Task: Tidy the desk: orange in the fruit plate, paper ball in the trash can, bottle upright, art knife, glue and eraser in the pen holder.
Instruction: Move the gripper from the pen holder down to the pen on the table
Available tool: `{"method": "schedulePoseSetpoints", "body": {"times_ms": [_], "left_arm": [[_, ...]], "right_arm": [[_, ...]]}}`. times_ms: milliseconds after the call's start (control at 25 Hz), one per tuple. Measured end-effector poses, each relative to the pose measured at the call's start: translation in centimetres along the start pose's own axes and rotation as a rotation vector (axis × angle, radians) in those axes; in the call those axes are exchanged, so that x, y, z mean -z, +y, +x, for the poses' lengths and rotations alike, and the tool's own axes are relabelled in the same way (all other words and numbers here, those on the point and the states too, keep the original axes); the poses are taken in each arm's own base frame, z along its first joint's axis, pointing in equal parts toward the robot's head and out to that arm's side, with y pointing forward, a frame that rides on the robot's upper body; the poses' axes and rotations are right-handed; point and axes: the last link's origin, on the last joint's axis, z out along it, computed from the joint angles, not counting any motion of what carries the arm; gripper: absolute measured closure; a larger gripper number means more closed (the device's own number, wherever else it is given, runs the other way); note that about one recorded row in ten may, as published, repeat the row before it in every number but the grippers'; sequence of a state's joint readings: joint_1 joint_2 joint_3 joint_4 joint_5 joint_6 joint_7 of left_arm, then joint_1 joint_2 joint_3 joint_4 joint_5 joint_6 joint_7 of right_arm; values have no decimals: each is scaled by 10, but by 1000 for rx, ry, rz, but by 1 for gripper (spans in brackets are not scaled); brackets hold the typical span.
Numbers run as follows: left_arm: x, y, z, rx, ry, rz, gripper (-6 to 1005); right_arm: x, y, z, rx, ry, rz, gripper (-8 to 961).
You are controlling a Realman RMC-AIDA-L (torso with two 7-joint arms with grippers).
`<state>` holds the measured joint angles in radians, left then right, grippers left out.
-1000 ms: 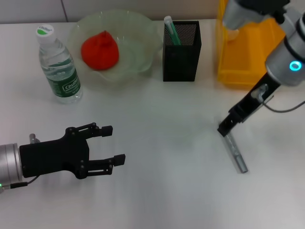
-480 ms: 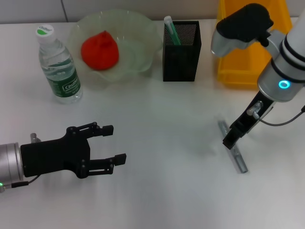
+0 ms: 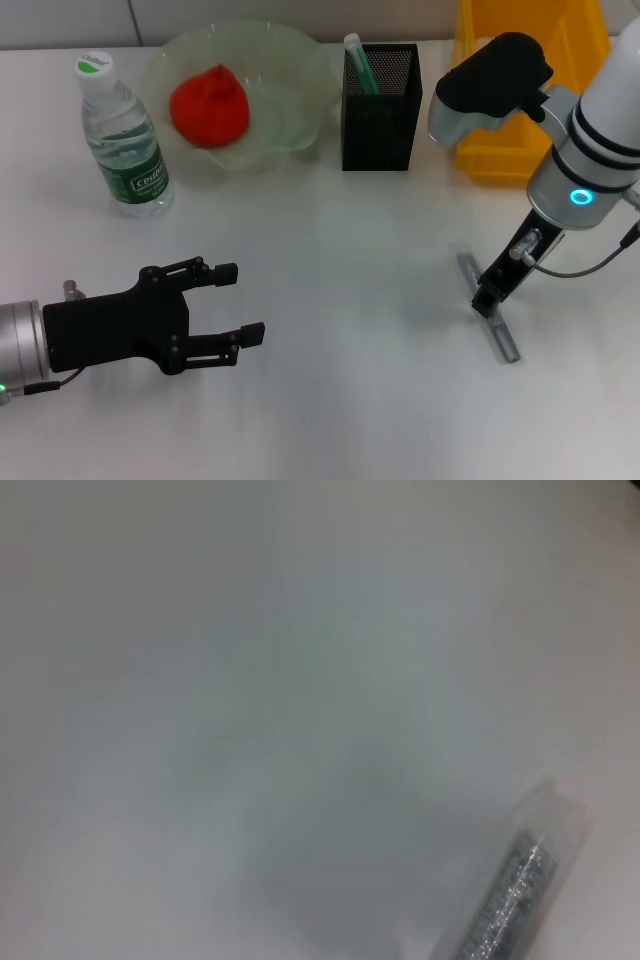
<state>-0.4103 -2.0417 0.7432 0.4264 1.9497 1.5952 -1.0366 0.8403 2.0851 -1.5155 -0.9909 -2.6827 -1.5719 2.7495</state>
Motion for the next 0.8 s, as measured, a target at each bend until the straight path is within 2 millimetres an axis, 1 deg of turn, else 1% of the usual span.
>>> {"method": "schedulePoseSetpoints", "body": {"times_ms": [120, 440, 800], "left_arm": [[0, 0, 0, 0, 1, 2, 159], [1, 0, 0, -2, 2, 4, 159], [1, -1, 0, 0, 0, 4, 159]], "right_arm": [[-1, 0, 0, 1, -1, -2, 538], [-4, -1, -1, -5, -6, -2, 532], [-6, -1, -1, -7, -6, -2, 590]]}}
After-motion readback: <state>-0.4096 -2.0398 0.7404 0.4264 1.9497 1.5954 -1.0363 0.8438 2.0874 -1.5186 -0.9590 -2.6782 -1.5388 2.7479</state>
